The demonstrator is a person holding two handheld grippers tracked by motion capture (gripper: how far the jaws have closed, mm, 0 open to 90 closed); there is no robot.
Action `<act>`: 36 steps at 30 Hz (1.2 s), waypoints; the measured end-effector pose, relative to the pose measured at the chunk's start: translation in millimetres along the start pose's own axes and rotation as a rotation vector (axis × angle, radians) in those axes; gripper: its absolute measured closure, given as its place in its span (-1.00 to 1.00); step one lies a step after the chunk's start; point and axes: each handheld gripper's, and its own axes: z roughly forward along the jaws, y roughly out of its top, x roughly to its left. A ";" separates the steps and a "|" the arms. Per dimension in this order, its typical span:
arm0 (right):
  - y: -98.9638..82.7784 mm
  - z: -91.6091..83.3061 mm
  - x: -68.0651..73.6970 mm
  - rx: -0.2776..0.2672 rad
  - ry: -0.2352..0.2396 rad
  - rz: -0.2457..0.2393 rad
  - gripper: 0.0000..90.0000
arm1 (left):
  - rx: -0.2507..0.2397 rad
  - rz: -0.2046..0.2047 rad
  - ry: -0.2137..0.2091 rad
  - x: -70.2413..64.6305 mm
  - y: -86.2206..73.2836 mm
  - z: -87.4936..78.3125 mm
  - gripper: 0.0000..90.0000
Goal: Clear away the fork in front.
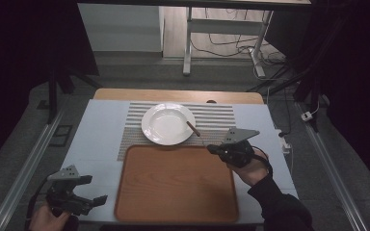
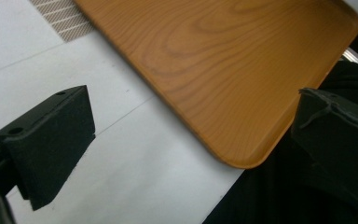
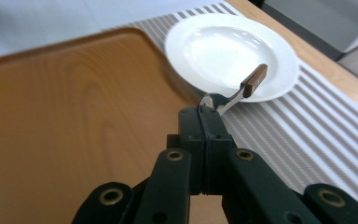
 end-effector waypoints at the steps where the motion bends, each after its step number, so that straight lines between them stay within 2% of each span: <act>1: -0.8 -1.2 1.3 -0.006 0.018 0.005 1.00 | -0.011 0.007 -0.010 -0.6 0.6 0.3 -1.00; 2: -0.8 -1.2 1.3 -0.006 0.018 0.005 1.00 | -0.011 0.007 -0.010 -0.6 0.6 0.3 -1.00; 3: -2.2 -3.2 4.7 -0.013 0.046 0.022 1.00 | -0.023 0.015 -0.023 -1.3 1.7 0.9 -1.00; 5: -2.8 -4.5 7.9 -0.011 0.064 0.026 1.00 | -0.036 0.027 -0.045 -3.3 4.8 3.0 -1.00; 8: -3.9 -5.6 11.8 -0.017 0.092 0.036 1.00 | -0.040 0.034 -0.053 -4.7 7.6 5.2 -1.00; 9: -4.7 -6.8 15.4 -0.023 0.114 0.037 1.00 | -0.041 0.042 -0.058 -5.5 9.6 6.5 -1.00; 13: -5.7 -8.4 18.9 -0.034 0.145 0.040 1.00 | -0.043 0.077 -0.055 -8.8 16.1 11.1 -1.00; 14: -6.7 -9.6 21.5 -0.041 0.170 0.041 1.00 | -0.042 0.086 -0.053 -9.6 18.5 12.9 -1.00; 17: -8.2 -10.3 24.9 -0.043 0.203 0.046 1.00 | -0.040 0.119 -0.046 -11.0 24.2 17.5 -1.00; 18: -8.2 -10.3 24.9 -0.043 0.203 0.046 1.00 | -0.038 0.130 -0.043 -11.4 26.5 19.4 -1.00; 19: -9.3 -10.5 28.1 -0.046 0.229 0.048 1.00 | -0.036 0.139 -0.052 -11.8 29.5 21.7 -1.00; 21: -10.3 -10.4 30.7 -0.050 0.245 0.052 1.00 | -0.036 0.148 -0.068 -12.0 34.0 25.2 -1.00; 26: -13.4 -9.9 38.6 -0.051 0.291 0.053 1.00 | -0.009 0.205 -0.101 -14.5 51.2 42.8 -1.00; 29: -14.2 -9.9 41.6 -0.057 0.315 0.056 1.00 | -0.004 0.222 -0.116 -16.4 57.6 49.4 -1.00; 36: -14.8 -11.0 51.0 -0.064 0.378 0.043 1.00 | 0.050 0.297 -0.152 -26.8 84.8 72.8 -1.00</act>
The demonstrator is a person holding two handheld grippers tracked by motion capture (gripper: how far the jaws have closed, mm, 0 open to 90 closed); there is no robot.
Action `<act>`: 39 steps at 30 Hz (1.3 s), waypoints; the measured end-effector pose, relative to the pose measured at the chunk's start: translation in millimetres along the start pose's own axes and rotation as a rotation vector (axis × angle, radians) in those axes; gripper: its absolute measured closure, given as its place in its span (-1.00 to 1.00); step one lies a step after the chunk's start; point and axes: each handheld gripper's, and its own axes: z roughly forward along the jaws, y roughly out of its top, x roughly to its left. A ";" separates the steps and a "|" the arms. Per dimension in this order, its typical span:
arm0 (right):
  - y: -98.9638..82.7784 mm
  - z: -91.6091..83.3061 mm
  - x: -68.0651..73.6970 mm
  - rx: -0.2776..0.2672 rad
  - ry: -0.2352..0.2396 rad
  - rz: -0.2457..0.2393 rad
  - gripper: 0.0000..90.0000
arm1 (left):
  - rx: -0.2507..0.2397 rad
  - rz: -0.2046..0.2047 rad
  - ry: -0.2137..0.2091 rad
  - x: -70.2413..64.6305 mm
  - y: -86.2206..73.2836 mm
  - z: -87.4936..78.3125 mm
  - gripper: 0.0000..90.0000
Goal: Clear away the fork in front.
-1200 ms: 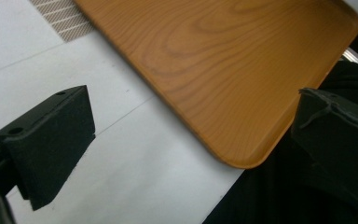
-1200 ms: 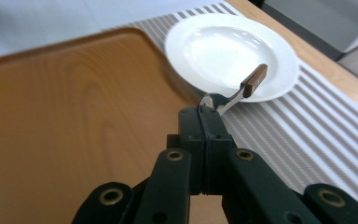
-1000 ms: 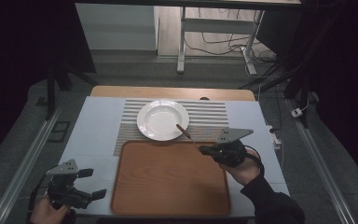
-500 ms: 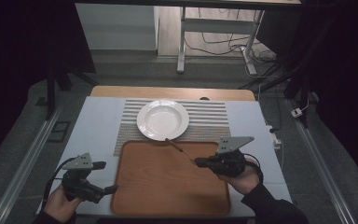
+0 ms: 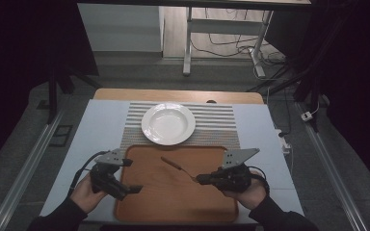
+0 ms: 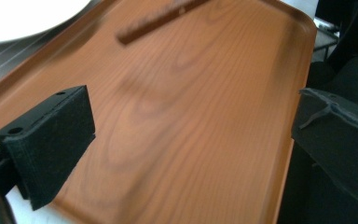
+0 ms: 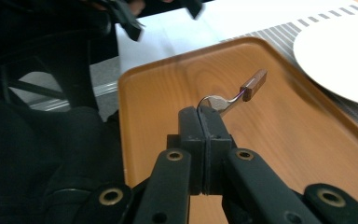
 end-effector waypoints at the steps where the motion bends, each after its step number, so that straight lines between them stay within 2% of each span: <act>1: -0.1 0.4 0.5 -0.003 0.008 0.000 1.00 | 0.007 0.011 -0.005 -0.1 5.1 4.4 -1.00; 3: -0.5 1.2 1.1 -0.003 0.038 0.002 1.00 | 0.020 0.034 -0.015 -0.6 11.6 11.0 -1.00; 8: 0.3 3.8 3.0 0.006 0.087 -0.008 1.00 | 0.072 0.126 -0.040 -2.2 27.2 28.5 -0.97; 9: 0.3 3.8 3.0 0.006 0.087 -0.008 1.00 | 0.082 0.146 -0.051 -2.2 29.9 31.5 -0.97; 10: 1.0 4.9 4.1 0.009 0.111 -0.015 1.00 | 0.096 0.193 -0.084 -2.8 34.6 37.0 -0.95; 11: 1.3 5.5 4.7 0.007 0.121 -0.017 1.00 | 0.096 0.193 -0.084 -2.8 34.6 37.0 -0.95; 12: 1.5 6.2 5.3 0.006 0.130 -0.018 1.00 | 0.110 0.234 -0.107 -3.5 38.8 42.0 -0.93; 13: 1.8 6.7 5.7 0.009 0.139 -0.021 1.00 | 0.115 0.252 -0.121 -3.8 40.4 44.5 -0.91; 14: 2.0 7.2 6.4 0.009 0.146 -0.023 1.00 | 0.115 0.252 -0.121 -3.8 40.4 44.5 -0.88; 15: 2.2 7.6 6.8 0.011 0.152 -0.025 1.00 | 0.127 0.298 -0.126 -5.8 42.9 48.5 -0.83; 16: 2.2 7.6 6.8 0.011 0.152 -0.025 1.00 | 0.127 0.298 -0.126 -5.8 42.9 48.5 -0.76; 17: 2.4 8.0 7.1 0.012 0.159 -0.027 1.00 | 0.140 0.331 -0.123 -6.4 44.3 49.8 -0.76; 18: 2.8 8.6 7.8 0.012 0.174 -0.029 1.00 | 0.140 0.344 -0.129 -7.7 45.1 51.6 -0.57; 19: 3.0 8.9 8.1 0.013 0.179 -0.033 1.00 | 0.162 0.392 -0.133 -9.0 47.7 53.9 -0.52; 20: 3.2 9.1 8.5 0.015 0.184 -0.036 1.00 | 0.162 0.392 -0.133 -9.0 47.7 53.9 -0.41; 21: 3.4 9.3 9.0 0.016 0.188 -0.038 1.00 | 0.167 0.408 -0.151 -10.0 48.3 55.2 -0.25; 22: 3.5 9.5 9.3 0.018 0.193 -0.041 1.00 | 0.181 0.447 -0.152 -12.8 49.6 57.2 -0.21; 23: 3.5 9.5 9.6 0.019 0.198 -0.043 1.00 | 0.194 0.465 -0.163 -13.5 50.3 58.1 -0.13; 24: 3.5 9.8 9.9 0.016 0.202 -0.043 1.00 | 0.203 0.478 -0.172 -14.8 50.4 58.9 -0.01; 27: 3.6 10.4 10.7 0.023 0.219 -0.052 1.00 | 0.221 0.504 -0.166 -17.7 50.8 61.3 0.19; 29: 3.7 11.0 11.6 0.032 0.229 -0.060 1.00 | 0.234 0.533 -0.198 -18.8 52.4 63.3 0.34; 30: 3.7 11.0 11.6 0.032 0.229 -0.060 1.00 | 0.234 0.533 -0.198 -18.8 52.4 63.3 0.43; 31: 3.8 11.8 11.9 0.043 0.239 -0.071 1.00 | 0.243 0.546 -0.229 -19.5 52.9 64.8 0.52; 32: 3.8 11.8 11.9 0.043 0.239 -0.071 1.00 | 0.243 0.546 -0.229 -19.5 52.9 64.8 0.57; 34: 3.8 12.1 12.0 0.048 0.240 -0.077 1.00 | 0.261 0.573 -0.248 -20.2 53.7 66.1 0.60; 35: 3.5 12.2 11.5 0.049 0.256 -0.077 1.00 | 0.269 0.595 -0.260 -22.0 53.4 66.3 0.64; 36: 3.3 12.4 11.6 0.051 0.259 -0.079 0.99 | 0.269 0.595 -0.260 -22.0 53.4 66.3 0.66; 37: 3.2 12.7 11.6 0.053 0.265 -0.084 0.99 | 0.281 0.625 -0.276 -23.5 53.1 65.9 0.67; 39: 2.7 13.0 11.8 0.055 0.270 -0.089 0.98 | 0.285 0.644 -0.284 -25.6 51.4 65.7 0.71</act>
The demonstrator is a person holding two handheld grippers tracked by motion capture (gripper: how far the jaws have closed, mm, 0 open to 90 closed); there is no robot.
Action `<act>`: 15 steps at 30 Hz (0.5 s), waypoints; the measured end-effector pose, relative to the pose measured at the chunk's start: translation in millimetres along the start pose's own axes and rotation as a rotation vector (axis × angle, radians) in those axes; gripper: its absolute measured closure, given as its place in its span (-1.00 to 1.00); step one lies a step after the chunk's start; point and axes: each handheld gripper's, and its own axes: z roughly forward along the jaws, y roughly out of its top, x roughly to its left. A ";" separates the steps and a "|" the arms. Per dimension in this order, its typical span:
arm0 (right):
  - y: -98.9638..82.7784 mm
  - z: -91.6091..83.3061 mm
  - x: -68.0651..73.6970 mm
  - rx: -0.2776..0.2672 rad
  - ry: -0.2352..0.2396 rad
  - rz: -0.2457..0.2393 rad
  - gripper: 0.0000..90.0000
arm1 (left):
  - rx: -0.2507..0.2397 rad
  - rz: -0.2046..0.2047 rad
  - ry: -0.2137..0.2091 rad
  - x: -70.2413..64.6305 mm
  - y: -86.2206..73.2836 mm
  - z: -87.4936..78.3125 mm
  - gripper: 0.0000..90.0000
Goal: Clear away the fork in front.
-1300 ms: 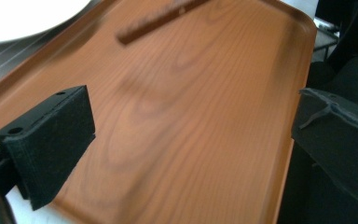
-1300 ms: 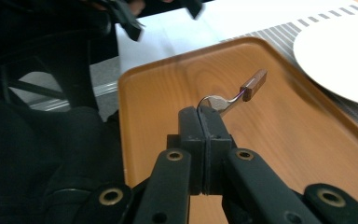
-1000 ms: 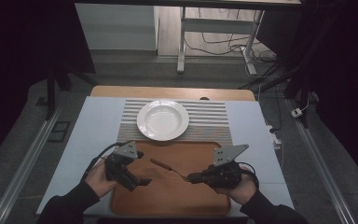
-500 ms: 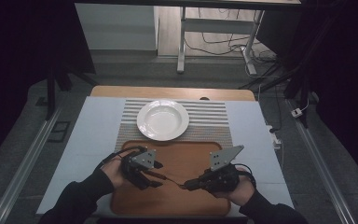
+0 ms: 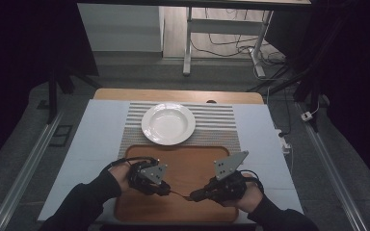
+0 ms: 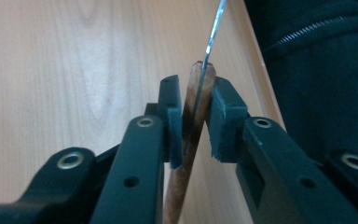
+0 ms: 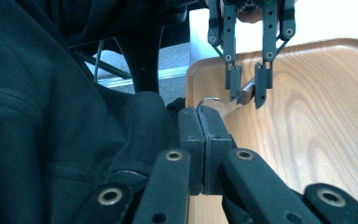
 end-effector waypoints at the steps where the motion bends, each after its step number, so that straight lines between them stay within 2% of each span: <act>1: -0.3 0.0 -0.4 0.005 -0.004 0.002 0.96 | 0.010 0.017 0.002 -1.2 -0.1 0.1 0.73; 3: -0.8 0.3 -0.9 0.013 -0.007 0.007 0.94 | 0.017 0.024 0.002 -2.7 -0.2 0.6 0.75; 4: -1.7 1.3 -1.4 0.027 -0.023 0.004 0.89 | 0.024 0.026 -0.004 -3.7 -0.3 0.9 0.77; 6: -2.2 2.3 -1.7 0.028 -0.058 0.011 0.83 | 0.032 -0.024 -0.016 -5.2 -1.7 1.5 0.78; 7: -2.6 2.3 -2.0 0.029 -0.077 0.014 0.77 | 0.032 -0.024 -0.016 -5.2 -1.7 1.5 0.78; 8: -2.9 2.3 -2.5 0.025 -0.099 0.019 0.68 | 0.026 -0.054 -0.016 -5.7 -2.6 1.3 0.78; 9: -3.2 1.7 -3.0 0.023 -0.129 0.027 0.61 | 0.022 -0.089 -0.009 -6.8 -4.8 -0.7 0.78; 15: -8.8 -6.2 -5.4 -0.001 -0.272 0.080 0.25 | 0.023 -0.207 0.023 -12.3 -11.2 -7.3 0.78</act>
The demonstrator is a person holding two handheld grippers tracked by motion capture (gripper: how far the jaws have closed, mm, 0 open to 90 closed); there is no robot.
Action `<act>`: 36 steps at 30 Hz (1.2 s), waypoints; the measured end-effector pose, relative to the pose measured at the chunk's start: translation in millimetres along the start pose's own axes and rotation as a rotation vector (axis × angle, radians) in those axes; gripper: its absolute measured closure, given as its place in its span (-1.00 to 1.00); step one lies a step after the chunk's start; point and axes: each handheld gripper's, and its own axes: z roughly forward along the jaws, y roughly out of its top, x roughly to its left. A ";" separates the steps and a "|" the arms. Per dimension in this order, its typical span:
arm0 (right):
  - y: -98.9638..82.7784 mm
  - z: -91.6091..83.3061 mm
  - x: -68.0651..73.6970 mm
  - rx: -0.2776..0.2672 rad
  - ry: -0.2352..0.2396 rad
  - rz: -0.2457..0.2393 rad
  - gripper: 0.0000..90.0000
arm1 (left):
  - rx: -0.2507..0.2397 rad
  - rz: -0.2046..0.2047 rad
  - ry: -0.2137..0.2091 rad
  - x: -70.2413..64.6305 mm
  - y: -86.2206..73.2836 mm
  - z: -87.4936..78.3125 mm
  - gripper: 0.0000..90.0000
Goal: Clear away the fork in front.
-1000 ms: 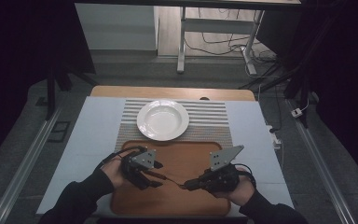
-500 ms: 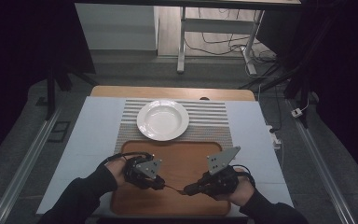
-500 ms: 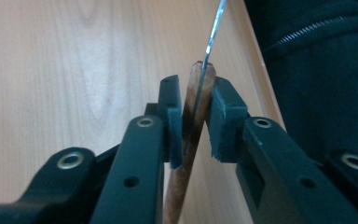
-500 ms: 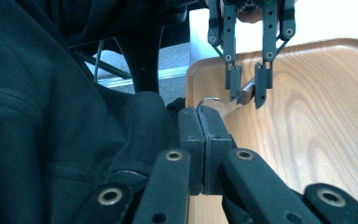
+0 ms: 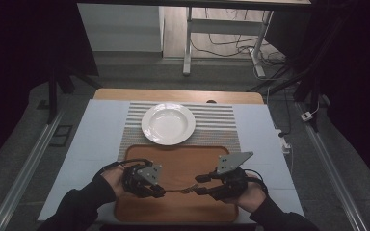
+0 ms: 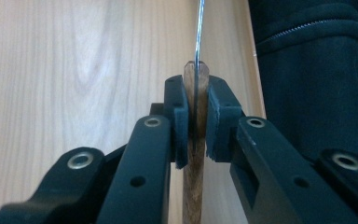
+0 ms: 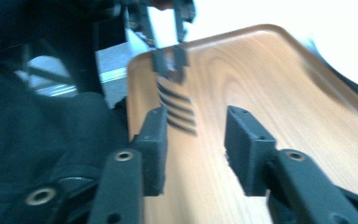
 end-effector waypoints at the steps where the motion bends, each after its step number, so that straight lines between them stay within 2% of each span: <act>1: -1.6 -1.6 -0.7 0.000 -0.024 0.013 0.21 | 0.000 -0.024 0.004 -0.9 -1.5 -0.4 0.78; 2: -3.6 -3.3 -1.4 0.001 -0.040 0.023 0.16 | 0.000 -0.024 0.004 -0.9 -1.5 -0.4 0.78; 3: -5.6 -5.1 -1.7 0.001 -0.061 0.036 0.10 | 0.003 -0.059 0.020 -3.6 -4.8 -2.1 0.78; 4: -7.6 -6.8 -2.1 0.000 -0.078 0.052 0.07 | 0.006 -0.079 0.018 -4.2 -6.2 -3.2 0.78; 5: -9.7 -8.7 -2.5 0.001 -0.089 0.063 0.02 | 0.006 -0.079 0.018 -4.2 -6.2 -3.2 0.78; 6: -11.7 -10.7 -2.5 0.004 -0.114 0.074 -0.04 | 0.003 -0.100 0.030 -5.4 -7.8 -4.0 0.78; 7: -13.8 -12.3 -2.5 0.001 -0.139 0.089 -0.08 | 0.009 -0.148 0.041 -6.2 -10.5 -6.2 0.78; 8: -16.1 -14.3 -2.5 0.001 -0.156 0.103 -0.11 | 0.009 -0.148 0.041 -6.2 -10.5 -6.2 0.78; 9: -16.1 -14.3 -2.5 0.001 -0.156 0.103 -0.11 | 0.007 -0.172 0.048 -6.6 -12.0 -7.1 0.78; 10: -20.3 -18.1 -1.7 0.003 -0.198 0.130 -0.22 | 0.009 -0.198 0.056 -7.2 -13.4 -8.1 0.78; 12: -22.3 -20.1 -1.4 0.005 -0.216 0.141 -0.27 | 0.015 -0.250 0.067 -8.8 -16.0 -9.8 0.78; 13: -26.5 -24.6 0.0 0.006 -0.258 0.166 -0.38 | 0.019 -0.285 0.075 -9.5 -17.4 -10.7 0.78; 14: -26.5 -24.6 0.0 0.006 -0.258 0.166 -0.38 | 0.023 -0.302 0.078 -9.6 -18.4 -11.2 0.78; 19: -34.4 -33.2 5.7 0.004 -0.329 0.182 -0.56 | 0.037 -0.419 0.112 -11.7 -25.9 -12.4 0.78; 24: -43.9 -41.7 13.2 0.003 -0.395 0.178 -0.66 | 0.036 -0.571 0.154 -10.7 -35.7 -11.5 0.77; 26: -48.4 -44.4 15.6 0.007 -0.423 0.179 -0.73 | 0.043 -0.619 0.169 -9.2 -39.2 -10.4 0.77; 31: -58.4 -51.0 18.7 0.021 -0.489 0.199 -0.92 | 0.055 -0.704 0.191 -4.0 -44.1 -5.7 0.77; 36: -66.3 -57.5 22.1 0.018 -0.526 0.236 -0.98 | 0.087 -0.774 0.201 3.3 -49.7 2.8 0.77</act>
